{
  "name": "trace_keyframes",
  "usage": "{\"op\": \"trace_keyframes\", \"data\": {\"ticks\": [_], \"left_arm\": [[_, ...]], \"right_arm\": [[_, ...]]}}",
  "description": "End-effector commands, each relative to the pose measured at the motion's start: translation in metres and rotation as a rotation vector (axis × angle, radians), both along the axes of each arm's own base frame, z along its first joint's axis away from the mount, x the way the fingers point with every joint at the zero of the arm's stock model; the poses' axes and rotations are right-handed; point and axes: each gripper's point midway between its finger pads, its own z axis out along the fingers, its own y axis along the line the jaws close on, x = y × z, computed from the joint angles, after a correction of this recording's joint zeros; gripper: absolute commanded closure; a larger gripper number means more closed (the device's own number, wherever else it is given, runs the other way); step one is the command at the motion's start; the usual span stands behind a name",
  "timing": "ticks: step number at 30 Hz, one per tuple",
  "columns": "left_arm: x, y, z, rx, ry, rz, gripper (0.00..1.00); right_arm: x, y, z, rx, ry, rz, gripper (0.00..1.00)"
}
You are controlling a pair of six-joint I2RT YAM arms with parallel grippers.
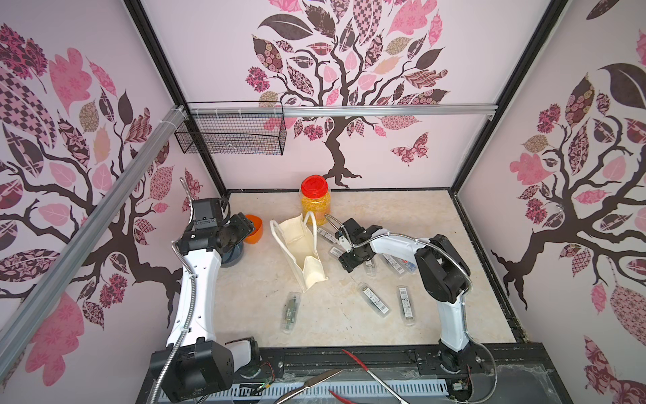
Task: Put the compass set into the canvas bag
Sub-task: Pick up the compass set at the center of the board.
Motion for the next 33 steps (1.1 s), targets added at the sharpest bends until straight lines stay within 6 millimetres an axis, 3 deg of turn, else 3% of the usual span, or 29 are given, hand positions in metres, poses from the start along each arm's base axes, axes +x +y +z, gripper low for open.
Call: {"op": "trace_keyframes", "data": {"ticks": [1,13,25,33], "left_arm": [[-0.002,-0.001,-0.01,-0.019,0.011,0.009,0.29],[-0.008,-0.008,-0.035,-0.067,0.062,-0.002,0.29],[-0.015,-0.016,-0.059,-0.115,0.107,-0.017,0.3],[-0.018,-0.017,-0.065,-0.114,0.118,-0.024,0.31]], "right_arm": [[0.004,-0.003,-0.015,-0.072,0.006,0.004,0.26],[0.005,-0.006,-0.015,-0.086,-0.01,-0.002,0.38],[0.006,-0.019,0.003,-0.095,-0.073,-0.049,0.52],[0.006,-0.014,0.024,-0.042,-0.086,-0.078,0.55]]}}
